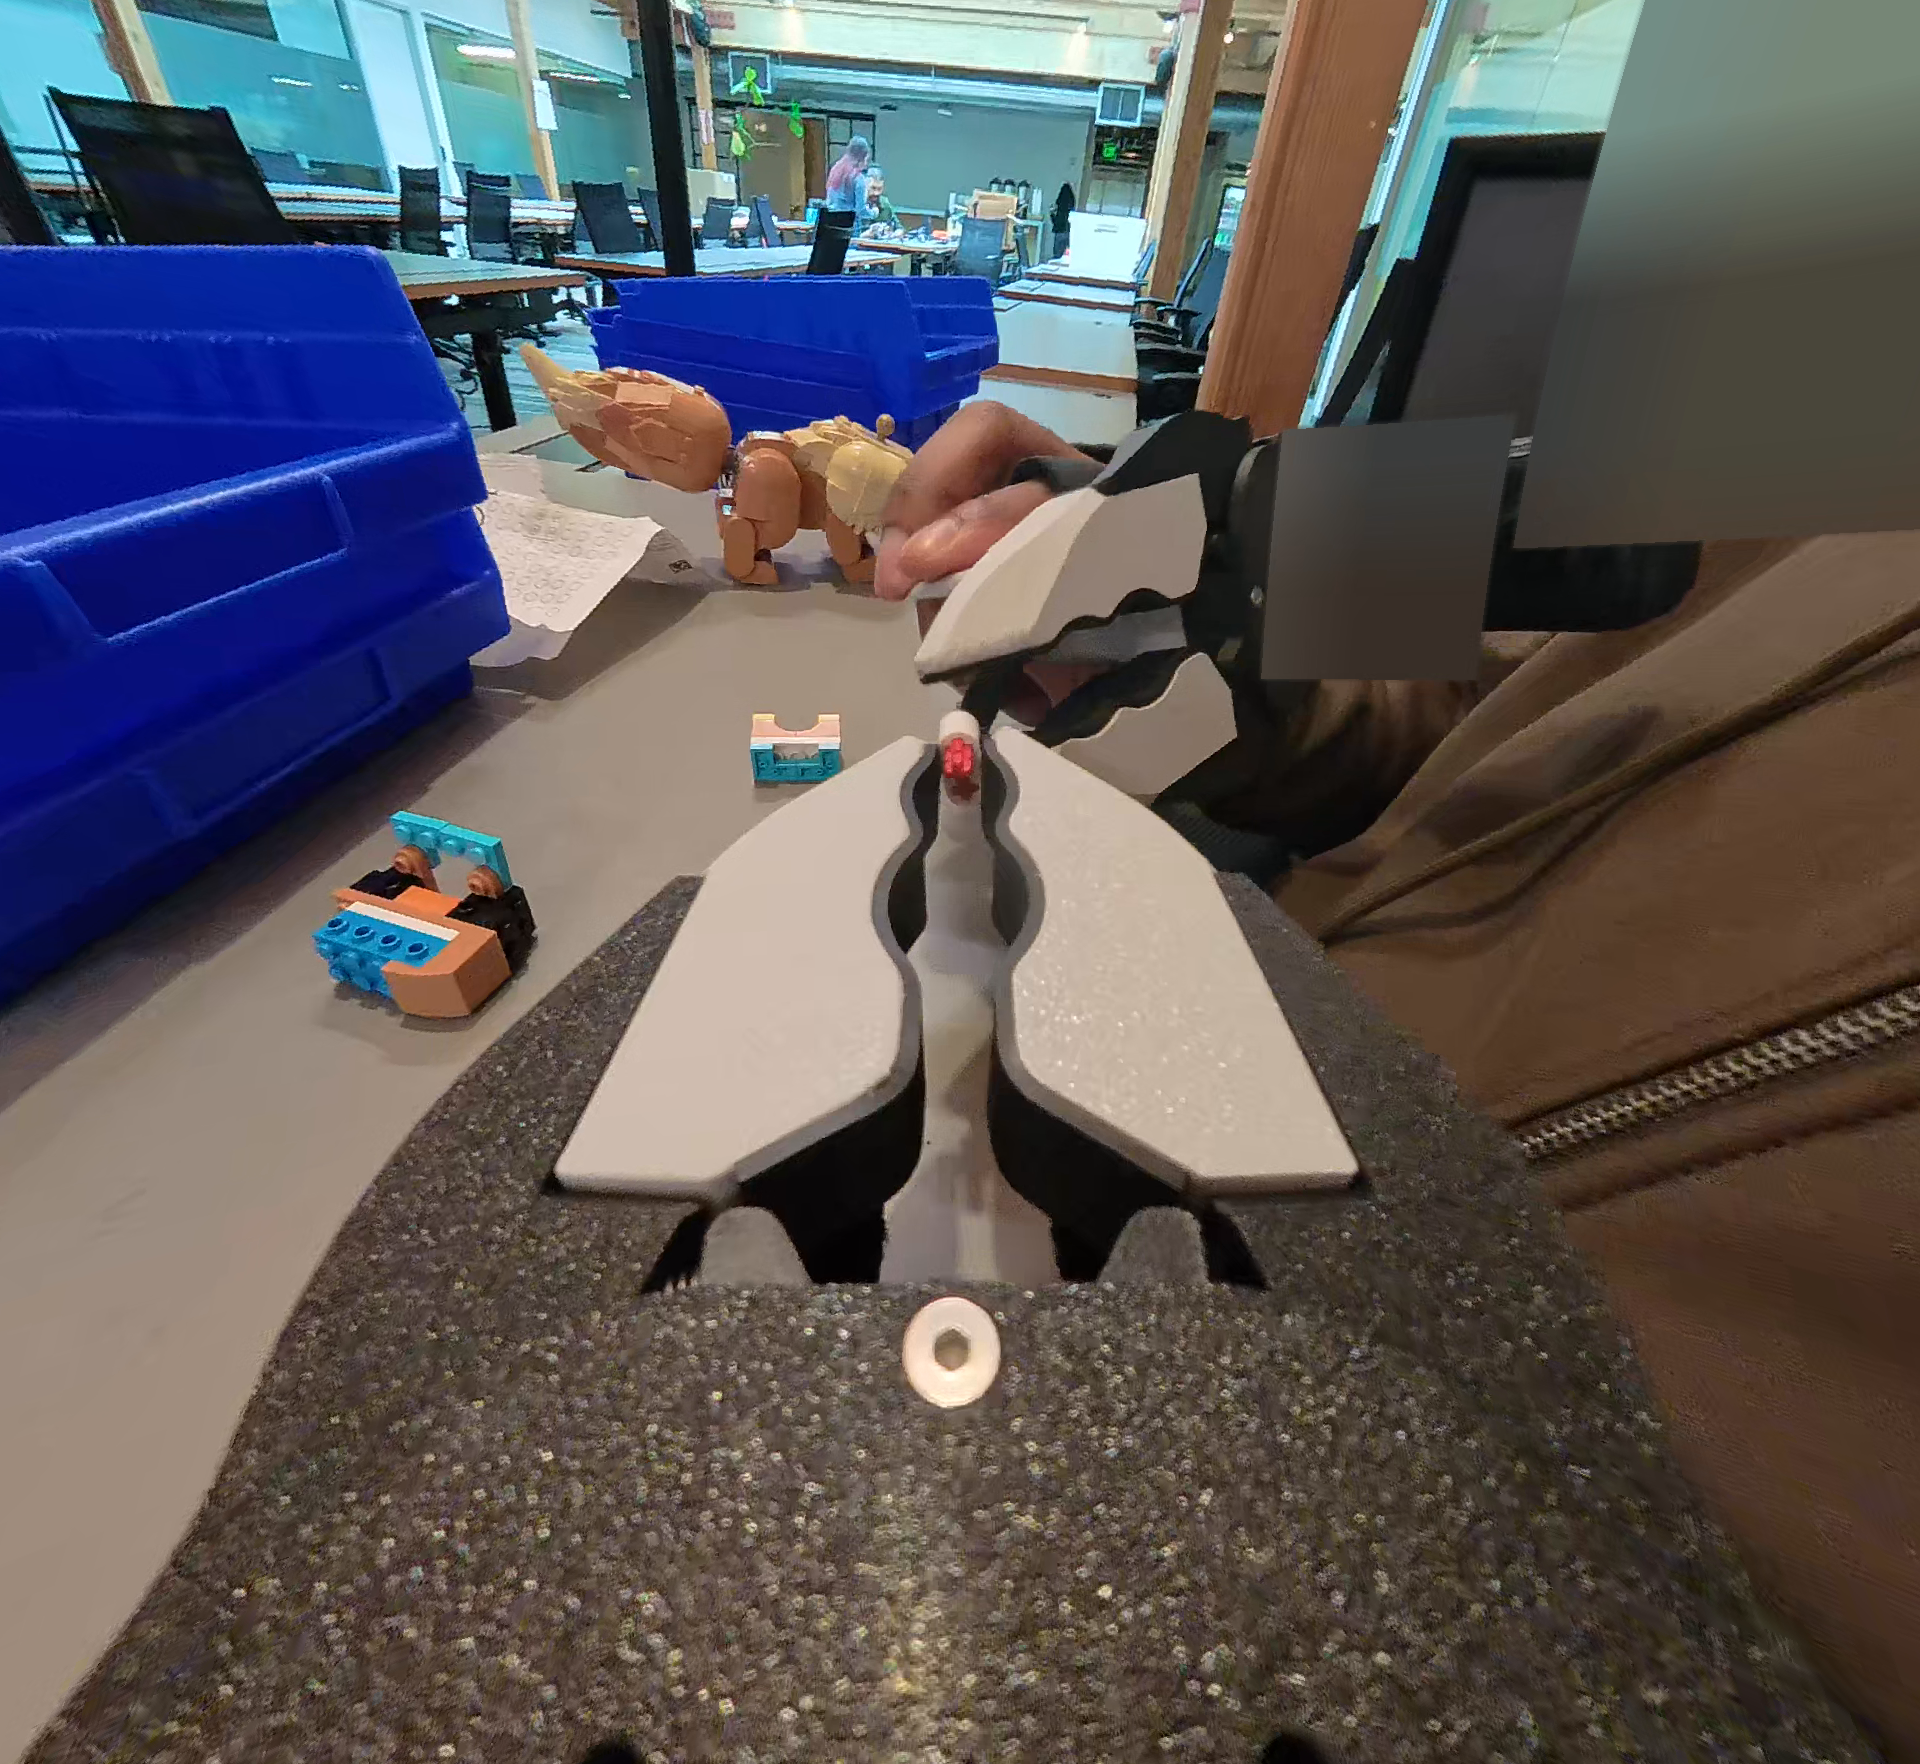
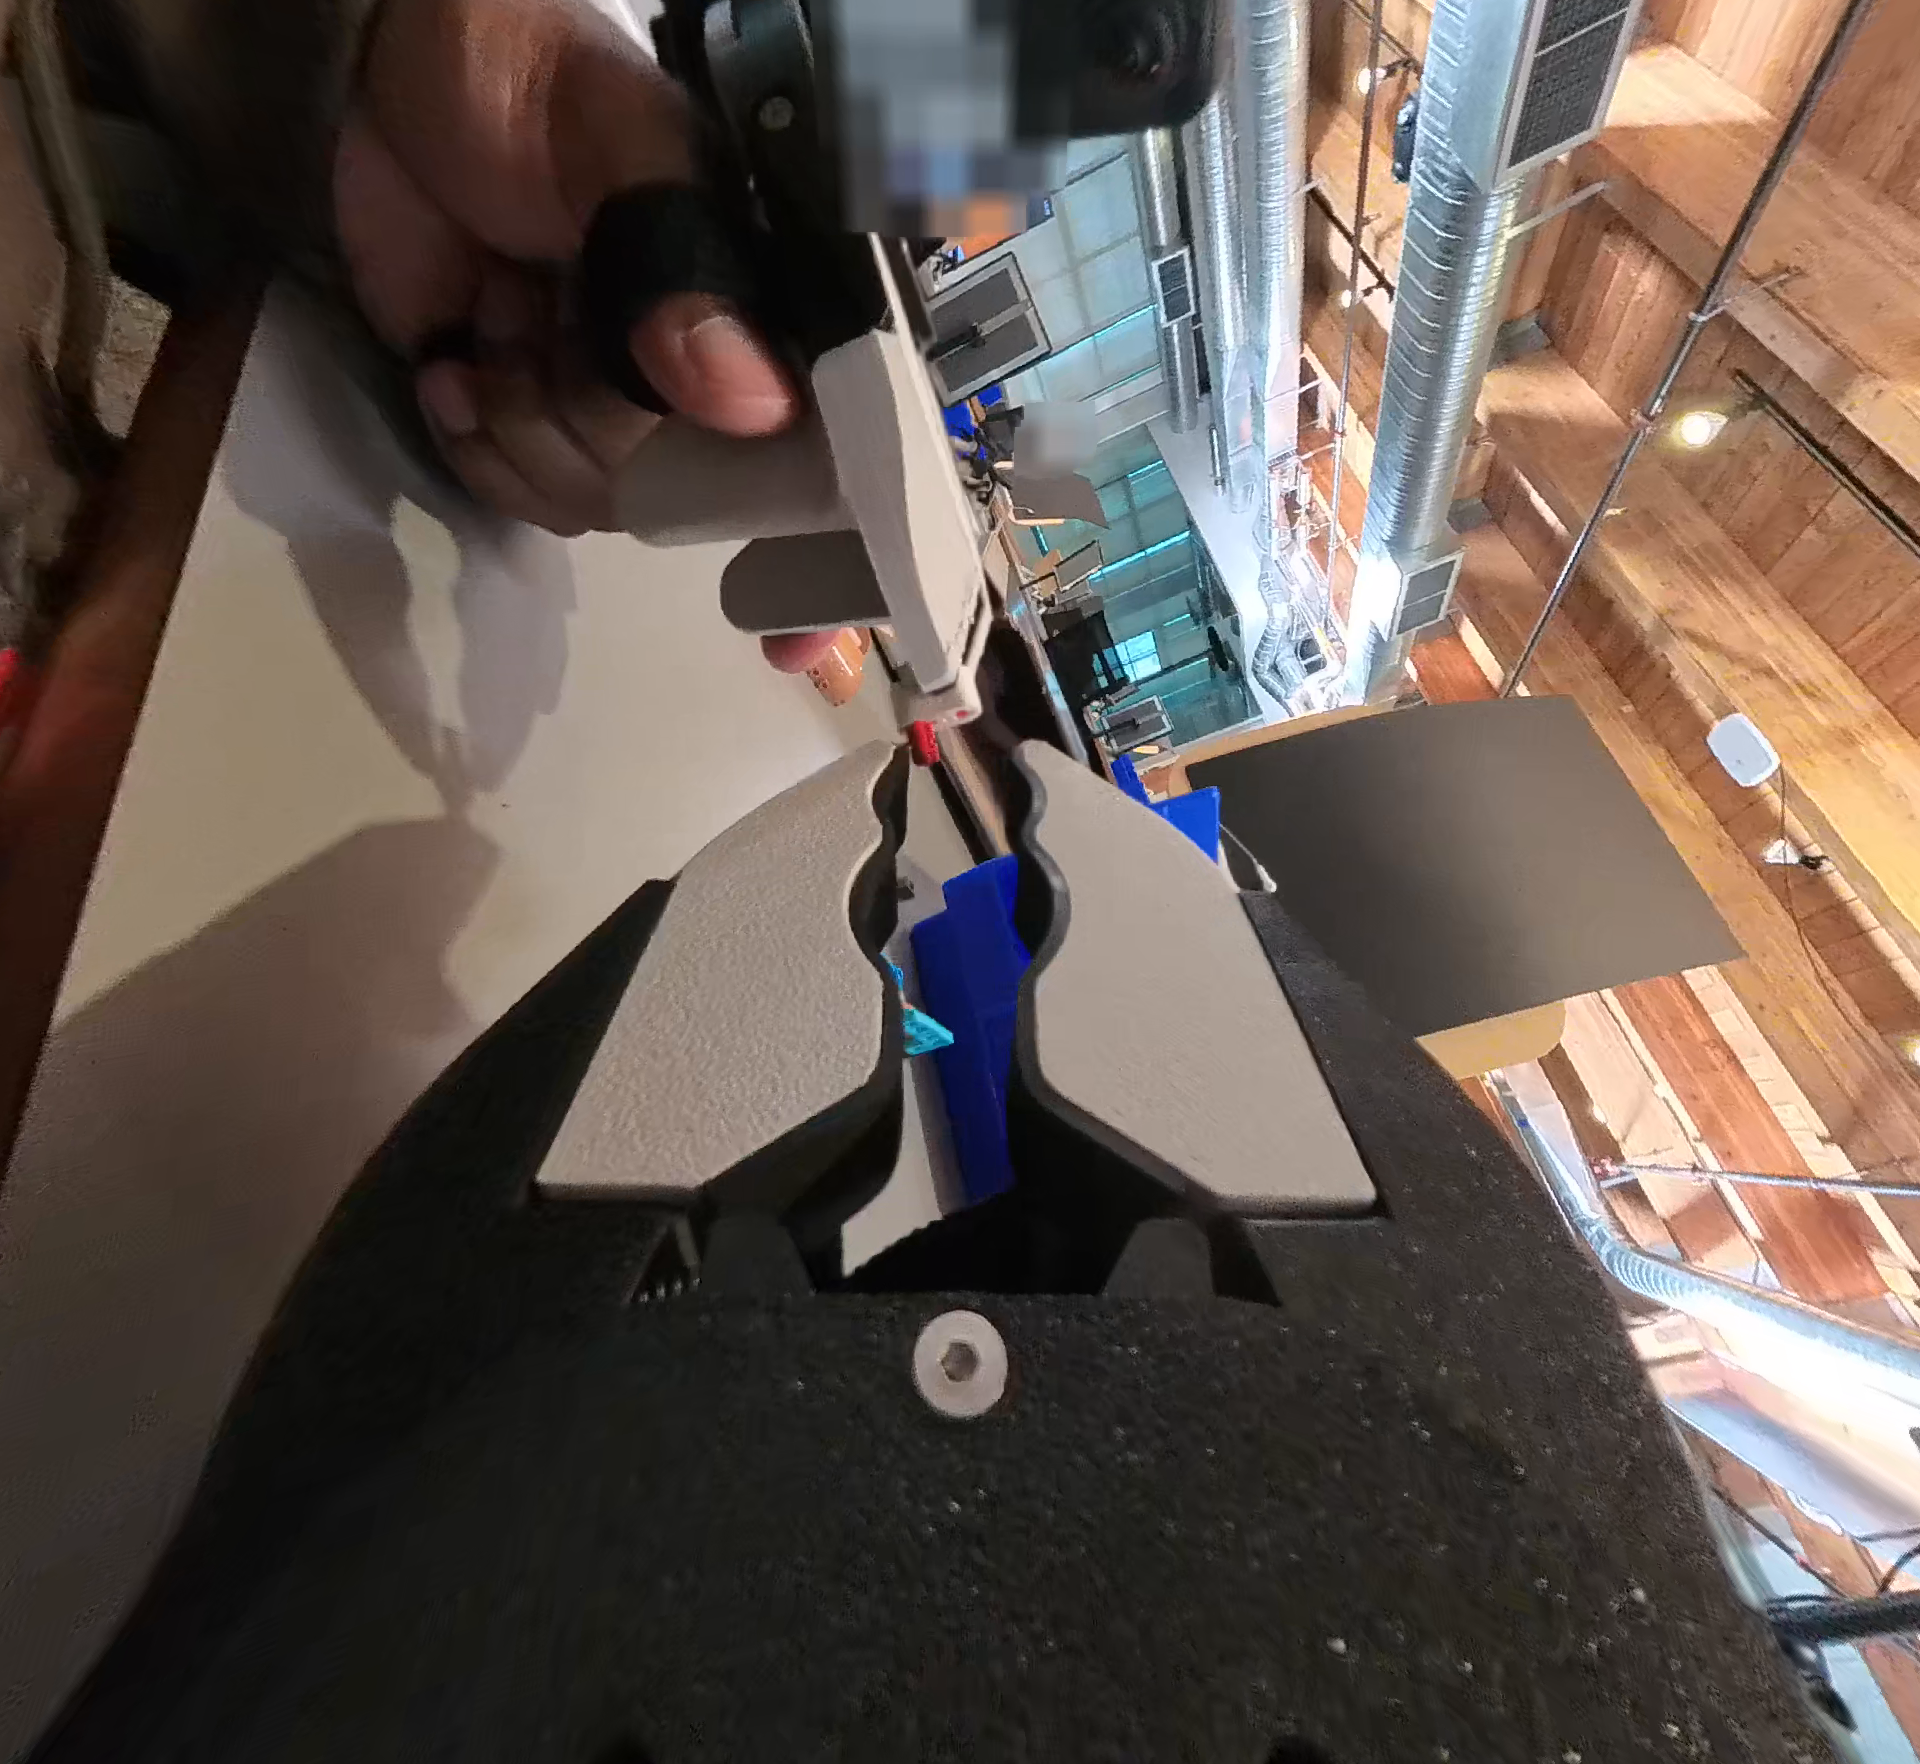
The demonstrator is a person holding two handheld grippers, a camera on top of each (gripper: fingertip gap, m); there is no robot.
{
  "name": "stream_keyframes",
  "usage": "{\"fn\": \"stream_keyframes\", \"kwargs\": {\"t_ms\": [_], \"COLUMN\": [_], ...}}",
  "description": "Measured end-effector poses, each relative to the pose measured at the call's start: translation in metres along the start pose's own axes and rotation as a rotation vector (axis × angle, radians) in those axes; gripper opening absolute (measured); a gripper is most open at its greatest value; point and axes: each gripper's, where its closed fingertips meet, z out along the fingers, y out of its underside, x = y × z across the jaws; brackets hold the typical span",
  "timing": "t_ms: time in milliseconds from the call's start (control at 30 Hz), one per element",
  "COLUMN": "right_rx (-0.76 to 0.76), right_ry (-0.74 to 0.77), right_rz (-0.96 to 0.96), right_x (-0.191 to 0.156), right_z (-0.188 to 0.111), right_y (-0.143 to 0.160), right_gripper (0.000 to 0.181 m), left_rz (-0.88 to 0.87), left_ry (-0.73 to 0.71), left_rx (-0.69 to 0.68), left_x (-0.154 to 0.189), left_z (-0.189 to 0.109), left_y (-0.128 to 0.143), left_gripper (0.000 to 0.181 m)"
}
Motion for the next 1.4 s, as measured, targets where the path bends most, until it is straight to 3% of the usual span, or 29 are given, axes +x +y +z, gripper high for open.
{"fn": "stream_keyframes", "kwargs": {"t_ms": [300,767,1400], "right_rx": [0.021,-0.060,-0.037], "right_ry": [-0.037,-0.028,-0.226], "right_rz": [0.017,-0.036,0.252], "right_x": [-0.004,-0.007,-0.018], "right_z": [0.004,0.011,0.012], "right_y": [0.000,0.003,0.006], "right_gripper": [0.020,0.016,0.015], "left_rz": [-0.060,0.039,-0.005], "left_ry": [0.033,-0.041,0.048], "left_rx": [-0.022,-0.042,-0.119], "left_x": [-0.002,-0.001,-0.002], "left_z": [0.003,0.004,-0.001], "left_y": [0.003,0.005,0.013], "left_gripper": [0.007,0.007,0.006]}}
